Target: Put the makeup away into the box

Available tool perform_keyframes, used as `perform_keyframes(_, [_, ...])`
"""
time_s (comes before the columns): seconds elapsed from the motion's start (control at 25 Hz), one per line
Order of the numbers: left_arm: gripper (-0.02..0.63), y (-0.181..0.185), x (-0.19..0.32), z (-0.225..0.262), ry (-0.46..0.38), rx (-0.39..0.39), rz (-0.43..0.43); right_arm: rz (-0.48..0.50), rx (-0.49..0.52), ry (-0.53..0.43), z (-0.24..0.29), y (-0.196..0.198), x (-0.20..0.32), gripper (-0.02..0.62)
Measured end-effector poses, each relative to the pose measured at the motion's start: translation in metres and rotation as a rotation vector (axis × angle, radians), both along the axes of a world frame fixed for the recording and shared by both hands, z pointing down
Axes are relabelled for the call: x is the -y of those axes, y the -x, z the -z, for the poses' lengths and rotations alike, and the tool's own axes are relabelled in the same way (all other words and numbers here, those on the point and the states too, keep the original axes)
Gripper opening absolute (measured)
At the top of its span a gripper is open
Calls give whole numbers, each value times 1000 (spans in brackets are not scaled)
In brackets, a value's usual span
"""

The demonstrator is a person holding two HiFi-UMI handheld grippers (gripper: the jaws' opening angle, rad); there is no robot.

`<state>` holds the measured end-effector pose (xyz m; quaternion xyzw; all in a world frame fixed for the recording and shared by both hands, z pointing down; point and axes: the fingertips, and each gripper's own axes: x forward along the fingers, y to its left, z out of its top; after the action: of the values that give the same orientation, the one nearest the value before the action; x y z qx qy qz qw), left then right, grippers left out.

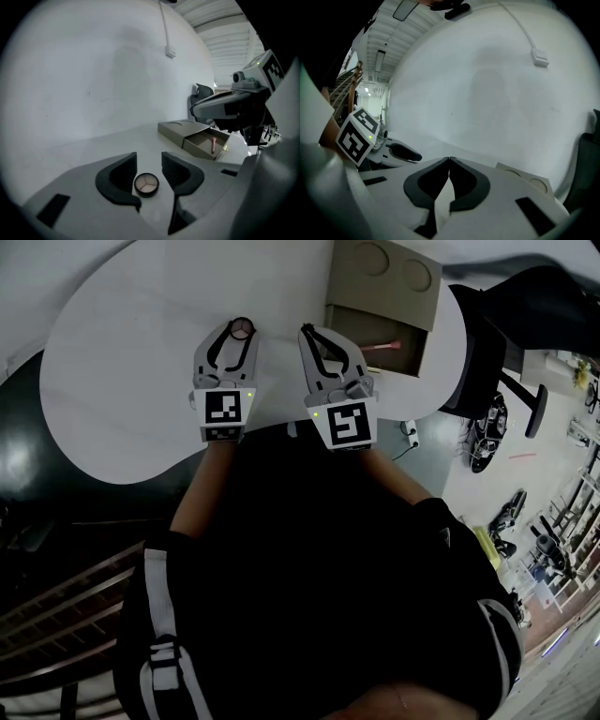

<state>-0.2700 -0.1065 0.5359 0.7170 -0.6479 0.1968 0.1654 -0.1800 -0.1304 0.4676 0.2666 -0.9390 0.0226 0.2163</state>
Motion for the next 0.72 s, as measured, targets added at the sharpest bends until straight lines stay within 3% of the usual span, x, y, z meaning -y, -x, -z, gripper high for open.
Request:
perform_keyframes(0.28, [244, 7, 5, -34, 78, 2, -36, -6, -15, 14, -7, 6, 7, 22])
perform_keyframes(0.72, [261, 11, -4, -62, 216, 16, -47, -26, -25, 18, -2, 7, 11, 23])
